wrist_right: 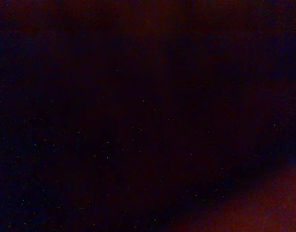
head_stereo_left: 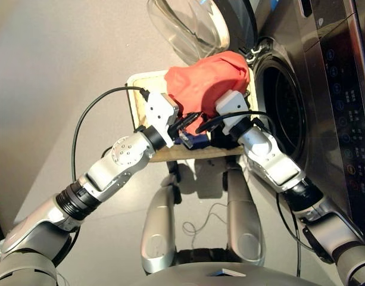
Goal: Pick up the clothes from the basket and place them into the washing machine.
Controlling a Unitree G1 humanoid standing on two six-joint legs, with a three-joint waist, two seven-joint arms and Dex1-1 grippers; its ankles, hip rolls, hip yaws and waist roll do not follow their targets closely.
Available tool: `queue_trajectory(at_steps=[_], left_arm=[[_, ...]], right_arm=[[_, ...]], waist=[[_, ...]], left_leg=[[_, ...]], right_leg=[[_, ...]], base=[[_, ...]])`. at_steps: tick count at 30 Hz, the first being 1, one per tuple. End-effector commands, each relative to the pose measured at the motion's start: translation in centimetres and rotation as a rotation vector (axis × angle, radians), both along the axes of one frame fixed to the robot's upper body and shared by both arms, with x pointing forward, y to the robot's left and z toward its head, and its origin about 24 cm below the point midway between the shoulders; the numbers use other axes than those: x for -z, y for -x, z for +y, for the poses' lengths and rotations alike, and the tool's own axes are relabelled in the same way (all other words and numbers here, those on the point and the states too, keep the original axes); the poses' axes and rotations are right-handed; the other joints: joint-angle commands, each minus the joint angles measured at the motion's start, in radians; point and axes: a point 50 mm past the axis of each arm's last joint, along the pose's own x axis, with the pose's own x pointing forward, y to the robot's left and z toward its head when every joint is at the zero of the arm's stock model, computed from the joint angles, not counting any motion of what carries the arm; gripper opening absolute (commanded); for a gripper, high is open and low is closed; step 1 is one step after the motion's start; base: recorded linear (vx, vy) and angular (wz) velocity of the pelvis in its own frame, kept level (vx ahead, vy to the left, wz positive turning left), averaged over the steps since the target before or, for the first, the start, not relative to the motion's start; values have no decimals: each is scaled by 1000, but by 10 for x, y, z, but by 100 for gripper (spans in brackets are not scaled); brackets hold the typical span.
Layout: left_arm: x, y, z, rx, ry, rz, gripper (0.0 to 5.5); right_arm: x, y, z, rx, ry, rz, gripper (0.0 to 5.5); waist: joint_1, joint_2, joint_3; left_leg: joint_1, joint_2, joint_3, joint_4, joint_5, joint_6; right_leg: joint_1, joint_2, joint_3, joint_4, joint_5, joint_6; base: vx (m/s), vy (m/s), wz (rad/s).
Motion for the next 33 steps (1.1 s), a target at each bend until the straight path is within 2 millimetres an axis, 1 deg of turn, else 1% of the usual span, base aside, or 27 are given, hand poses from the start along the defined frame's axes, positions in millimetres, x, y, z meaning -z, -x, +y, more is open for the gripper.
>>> queue_trajectory(at_steps=[1, 4, 12, 20, 21, 22, 25, 27, 29, 30, 33], left_arm=[[-15, 16, -8, 90, 34, -76, 0], [-14, 15, -5, 63, 47, -78, 0], [-12, 14, 2, 15, 72, -84, 0], [-12, 14, 5, -16, 91, -95, 0], [-13, 14, 6, -28, 103, -102, 343], [-14, 14, 6, -35, 111, -108, 550], [-16, 13, 7, -62, 153, -126, 550], [-18, 14, 7, -79, 212, -134, 550], [-20, 15, 7, -89, 236, -142, 550], [-21, 16, 6, -95, 279, -141, 550], [-21, 16, 2, -98, 300, -152, 550]], right_arm=[[-61, 20, 21, -162, -40, -265, 0], [-57, 21, 16, -142, -57, -255, 0], [-55, 20, 3, -88, -67, -276, 0], [-56, 22, -1, -69, -71, -300, 0], [-54, 22, -3, -63, -78, -295, 0], [-53, 22, -4, -60, -81, -291, 0], [-50, 22, -7, -45, -93, -288, 0], [-43, 17, -16, 24, -121, -277, 0], [-40, 16, -19, 48, -132, -276, 0], [-36, 13, -24, 103, -155, -279, 0], [-28, 5, -32, 181, -211, -243, 0]], waist=[[-19, -6, -17], [-16, -5, -17], [-12, -2, -19], [-9, -1, -19], [-7, 0, -20], [-7, 0, -19], [-6, 1, -20], [-3, 4, -19], [-2, 6, -19], [-1, 9, -19], [1, 14, -20]], left_leg=[[-41, -25, -11, 131, -81, 34], [-43, -25, -13, 133, -80, 34], [-54, -22, -18, 138, -80, 35], [-59, -24, -19, 145, -83, 37], [-59, -24, -19, 145, -83, 37], [-60, -24, -19, 146, -83, 37], [-64, -26, -22, 147, -83, 38], [-66, -28, -26, 148, -83, 38], [-67, -28, -27, 149, -83, 38], [-67, -30, -30, 150, -83, 38], [-69, -32, -32, 150, -82, 38]], right_leg=[[87, 34, -12, -138, 44, 24], [85, 35, -15, -135, 42, 22], [78, 34, -18, -128, 40, 21], [74, 34, -17, -122, 39, 20], [73, 33, -17, -121, 39, 20], [72, 32, -16, -120, 39, 20], [71, 31, -18, -121, 37, 20], [72, 31, -20, -119, 35, 19], [71, 30, -20, -118, 35, 19], [71, 29, -20, -117, 34, 18], [70, 28, -23, -113, 32, 18]], base=[[0, 0, 0], [0, 0, 0], [0, 0, 0], [0, 0, 0], [0, 0, 0], [0, 0, 0], [0, 0, 0], [0, 0, 0], [0, 0, 0], [0, 0, 0], [0, 0, 0]])
